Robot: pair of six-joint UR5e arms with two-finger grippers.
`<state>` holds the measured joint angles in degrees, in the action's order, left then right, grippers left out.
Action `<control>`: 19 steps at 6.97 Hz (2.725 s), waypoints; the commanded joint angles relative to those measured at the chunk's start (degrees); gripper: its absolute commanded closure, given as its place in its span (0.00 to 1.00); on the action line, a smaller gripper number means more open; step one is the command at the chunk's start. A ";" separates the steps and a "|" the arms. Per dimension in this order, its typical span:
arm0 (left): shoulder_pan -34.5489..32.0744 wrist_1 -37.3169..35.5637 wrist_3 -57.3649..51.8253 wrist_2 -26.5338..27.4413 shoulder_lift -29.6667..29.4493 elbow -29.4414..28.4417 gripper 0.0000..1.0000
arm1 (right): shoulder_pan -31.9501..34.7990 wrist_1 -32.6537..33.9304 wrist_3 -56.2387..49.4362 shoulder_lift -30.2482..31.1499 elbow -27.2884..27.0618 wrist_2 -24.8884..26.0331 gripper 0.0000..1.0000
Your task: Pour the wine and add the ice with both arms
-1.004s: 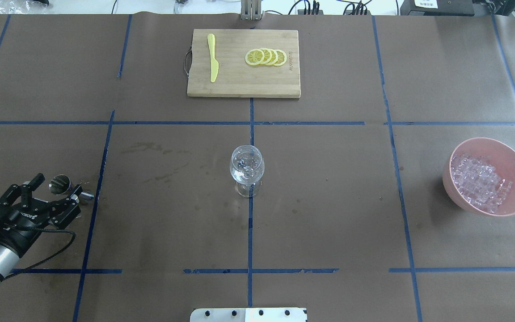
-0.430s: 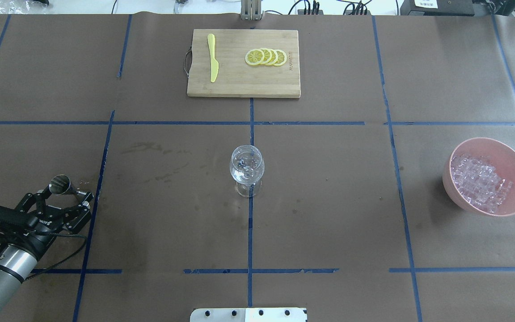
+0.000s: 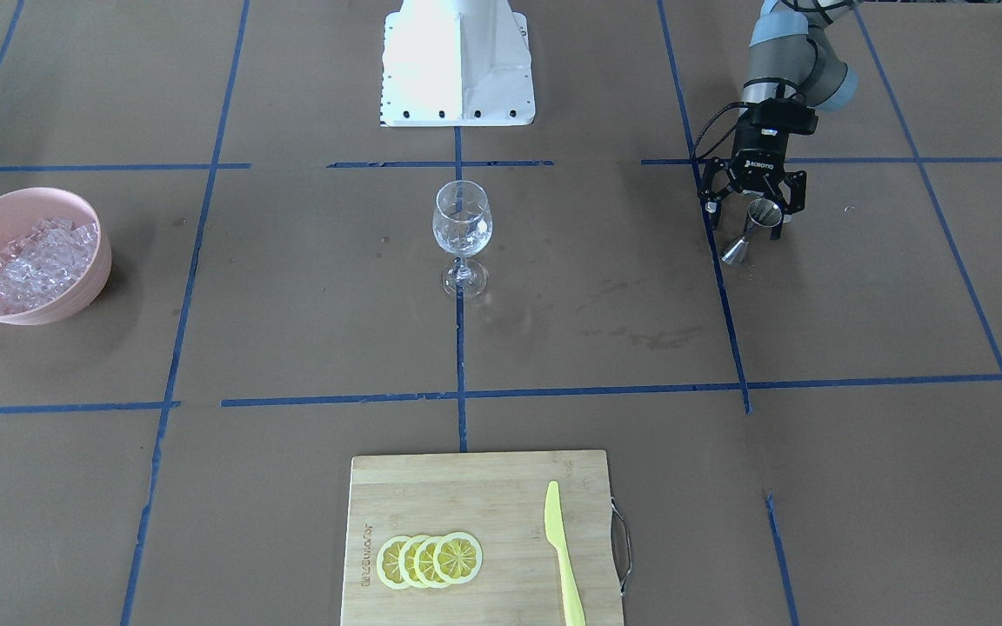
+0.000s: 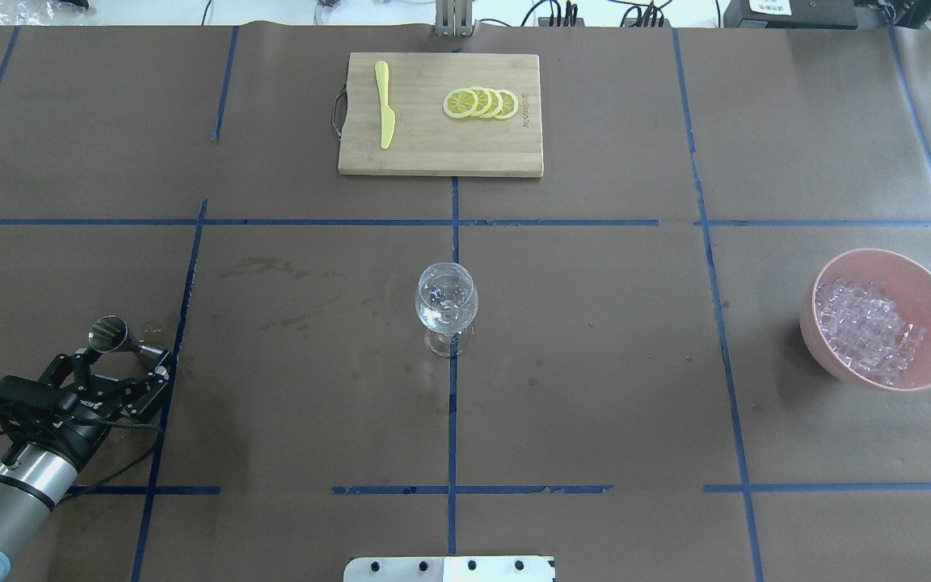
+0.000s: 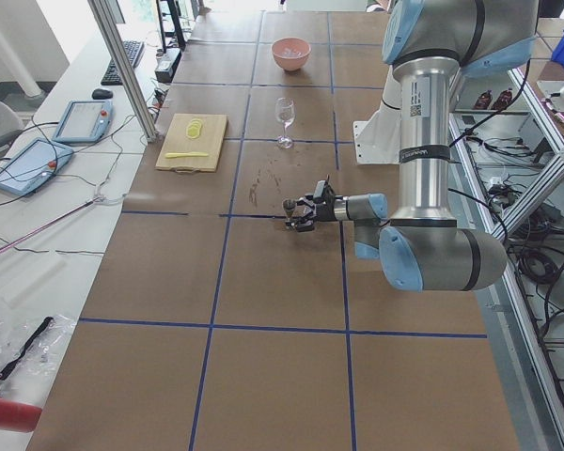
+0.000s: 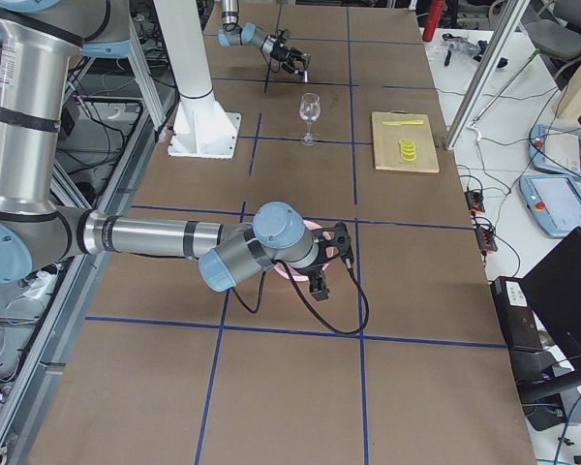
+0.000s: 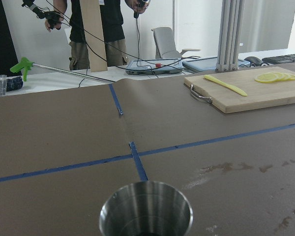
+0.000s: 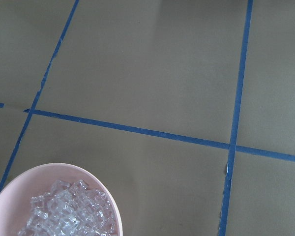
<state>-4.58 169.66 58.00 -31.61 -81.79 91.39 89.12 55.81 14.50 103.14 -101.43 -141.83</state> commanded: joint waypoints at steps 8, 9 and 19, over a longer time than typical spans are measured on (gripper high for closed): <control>-0.08 3.05 1.32 0.14 -0.30 -1.31 0.52 | 0.00 0.00 0.09 -0.13 0.00 0.15 0.00; -0.08 3.05 1.32 0.14 -0.21 -1.39 0.56 | 0.00 0.00 0.09 -0.13 0.00 0.15 0.00; -0.69 4.62 -8.28 0.85 -0.30 2.80 1.00 | 0.00 0.09 0.09 -0.39 0.09 0.15 0.00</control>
<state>-5.09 173.27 55.09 -30.69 -81.91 92.23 89.12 55.87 14.59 102.86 -101.41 -141.68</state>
